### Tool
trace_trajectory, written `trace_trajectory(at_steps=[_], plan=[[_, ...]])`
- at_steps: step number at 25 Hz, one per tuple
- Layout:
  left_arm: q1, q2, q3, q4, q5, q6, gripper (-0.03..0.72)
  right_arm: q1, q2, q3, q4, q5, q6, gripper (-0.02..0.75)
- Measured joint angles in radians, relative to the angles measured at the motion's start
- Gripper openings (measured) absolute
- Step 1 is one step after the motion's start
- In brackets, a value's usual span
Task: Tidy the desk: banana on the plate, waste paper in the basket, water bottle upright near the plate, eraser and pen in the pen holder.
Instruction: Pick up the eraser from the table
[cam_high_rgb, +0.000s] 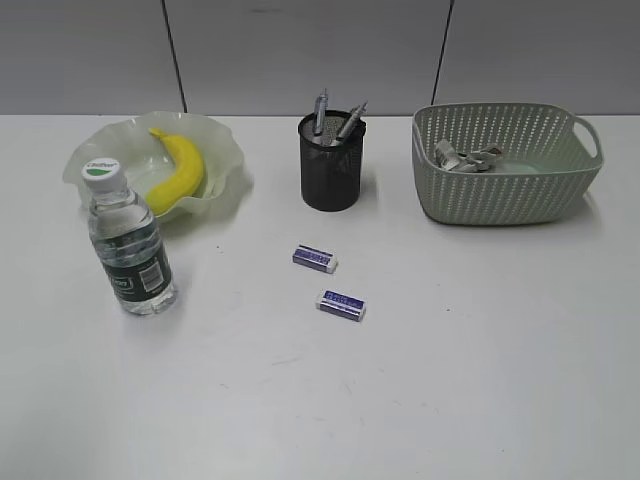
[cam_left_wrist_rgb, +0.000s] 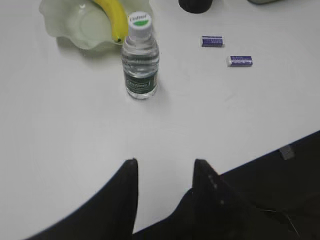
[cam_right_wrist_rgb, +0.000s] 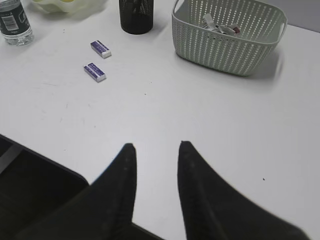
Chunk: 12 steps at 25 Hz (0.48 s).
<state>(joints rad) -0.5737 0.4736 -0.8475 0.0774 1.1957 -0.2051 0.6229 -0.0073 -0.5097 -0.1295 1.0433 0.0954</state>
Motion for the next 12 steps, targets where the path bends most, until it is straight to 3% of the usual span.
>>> trace_trajectory(at_steps=[7, 12], plan=[[0.0, -0.385, 0.269, -0.012, -0.077, 0.004, 0.269, 0.0, 0.028, -0.011, -0.004, -0.026, -0.001, 0.241], [-0.001, -0.479, 0.308, -0.012, -0.125, 0.015, 0.269, 0.0, 0.172, -0.028, -0.009, -0.208, -0.021, 0.241]])
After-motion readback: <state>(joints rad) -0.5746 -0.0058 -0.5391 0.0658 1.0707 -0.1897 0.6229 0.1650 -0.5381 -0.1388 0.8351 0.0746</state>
